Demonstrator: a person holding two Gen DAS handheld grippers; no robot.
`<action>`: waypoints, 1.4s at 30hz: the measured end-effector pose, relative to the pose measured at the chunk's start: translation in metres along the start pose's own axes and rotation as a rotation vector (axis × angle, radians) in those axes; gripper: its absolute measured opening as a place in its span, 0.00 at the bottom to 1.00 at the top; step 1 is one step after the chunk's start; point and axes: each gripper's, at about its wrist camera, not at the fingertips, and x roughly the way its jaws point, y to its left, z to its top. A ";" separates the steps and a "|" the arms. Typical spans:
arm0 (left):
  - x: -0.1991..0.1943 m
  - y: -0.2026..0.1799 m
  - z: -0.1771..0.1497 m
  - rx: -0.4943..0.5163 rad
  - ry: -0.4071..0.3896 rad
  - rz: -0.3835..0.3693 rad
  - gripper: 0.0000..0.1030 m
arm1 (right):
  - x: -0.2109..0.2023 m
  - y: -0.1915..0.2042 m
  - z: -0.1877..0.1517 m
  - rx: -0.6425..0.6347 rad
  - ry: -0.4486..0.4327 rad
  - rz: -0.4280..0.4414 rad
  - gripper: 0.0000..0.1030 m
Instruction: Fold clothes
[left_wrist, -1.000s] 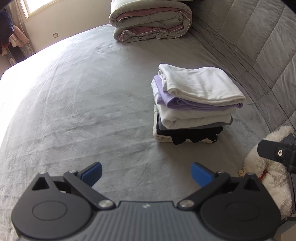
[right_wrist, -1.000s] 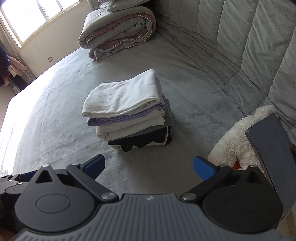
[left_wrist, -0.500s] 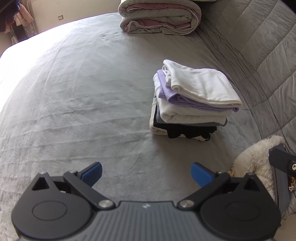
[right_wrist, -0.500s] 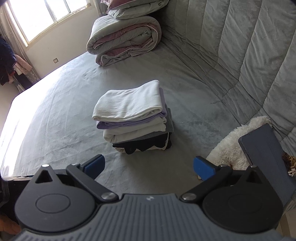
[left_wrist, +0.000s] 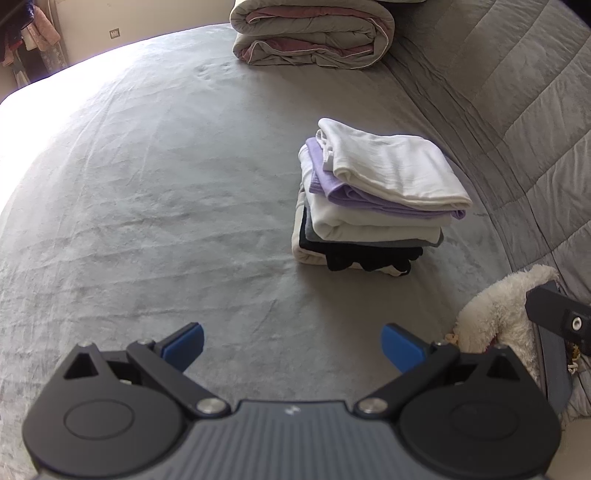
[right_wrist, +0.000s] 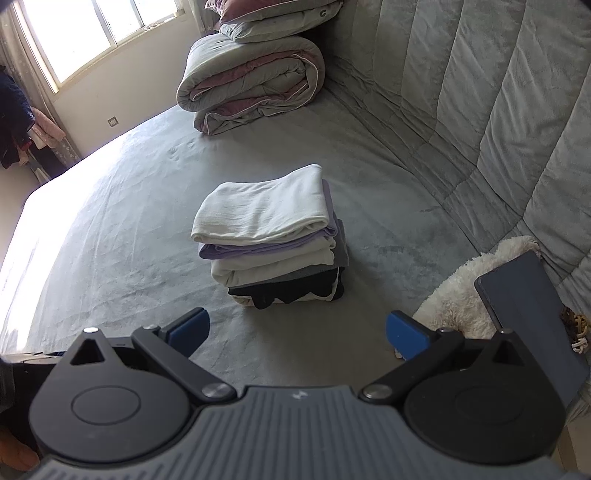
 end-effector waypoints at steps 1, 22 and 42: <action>-0.001 0.000 0.000 0.001 0.000 -0.001 0.99 | -0.001 0.001 0.000 -0.002 0.000 0.001 1.00; -0.009 0.003 -0.005 0.016 -0.007 -0.008 0.99 | -0.010 0.014 -0.003 -0.028 -0.009 -0.002 1.00; -0.043 -0.012 -0.069 0.186 -0.263 0.097 0.99 | -0.033 0.021 -0.058 -0.073 -0.110 0.064 1.00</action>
